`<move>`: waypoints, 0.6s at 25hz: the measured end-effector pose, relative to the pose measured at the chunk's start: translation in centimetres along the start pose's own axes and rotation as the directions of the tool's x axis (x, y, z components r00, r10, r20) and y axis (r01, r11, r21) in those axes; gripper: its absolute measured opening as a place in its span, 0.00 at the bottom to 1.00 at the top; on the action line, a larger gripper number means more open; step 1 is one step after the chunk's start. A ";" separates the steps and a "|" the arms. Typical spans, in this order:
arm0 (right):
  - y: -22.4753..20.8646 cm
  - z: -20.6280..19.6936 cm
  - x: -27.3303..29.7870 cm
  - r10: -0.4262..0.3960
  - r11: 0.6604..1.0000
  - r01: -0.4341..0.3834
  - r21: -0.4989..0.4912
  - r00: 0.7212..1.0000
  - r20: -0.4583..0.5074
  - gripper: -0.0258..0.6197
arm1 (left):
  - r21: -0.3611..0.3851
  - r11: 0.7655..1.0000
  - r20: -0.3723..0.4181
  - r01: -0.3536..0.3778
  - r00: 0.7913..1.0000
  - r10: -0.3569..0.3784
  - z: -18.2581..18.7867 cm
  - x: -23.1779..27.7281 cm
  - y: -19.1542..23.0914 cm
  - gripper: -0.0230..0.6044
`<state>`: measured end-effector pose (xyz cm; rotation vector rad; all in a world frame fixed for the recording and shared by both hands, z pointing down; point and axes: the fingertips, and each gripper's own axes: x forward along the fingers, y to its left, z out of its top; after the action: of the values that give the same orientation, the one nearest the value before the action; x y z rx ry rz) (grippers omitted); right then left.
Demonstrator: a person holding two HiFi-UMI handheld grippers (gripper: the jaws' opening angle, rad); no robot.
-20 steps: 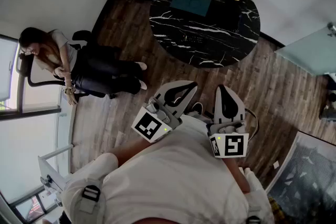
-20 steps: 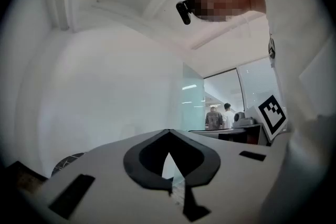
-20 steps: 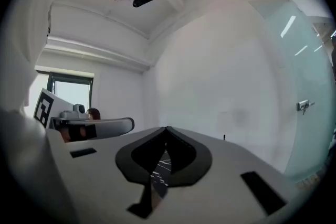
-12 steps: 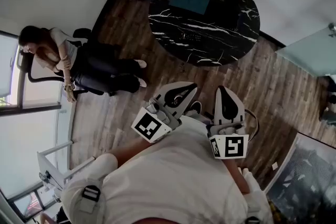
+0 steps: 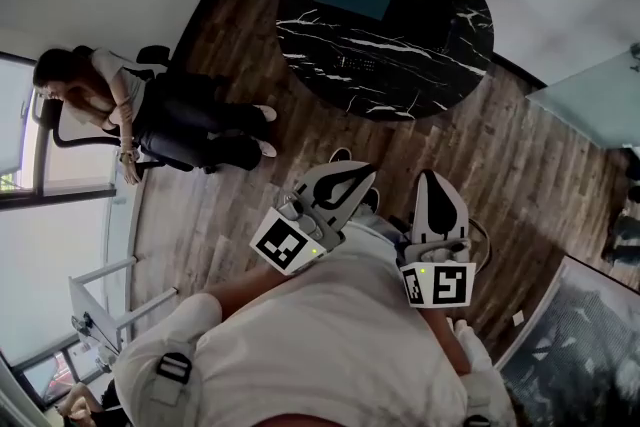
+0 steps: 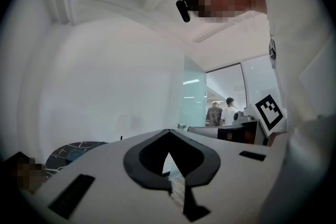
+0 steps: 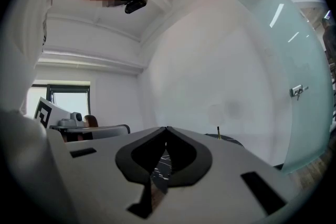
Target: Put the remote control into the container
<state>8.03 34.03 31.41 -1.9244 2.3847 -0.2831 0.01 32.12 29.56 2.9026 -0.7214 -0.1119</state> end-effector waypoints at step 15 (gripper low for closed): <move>-0.1 0.7 13.1 0.061 0.996 -0.063 -0.057 0.997 -0.040 0.05 | -0.059 0.996 0.050 -0.069 0.996 0.072 1.3 3.3 13.4 0.05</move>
<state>5.41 21.13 31.56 -1.8803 2.4988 -0.2518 -3.41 18.75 30.27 2.8261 -0.8144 -0.1973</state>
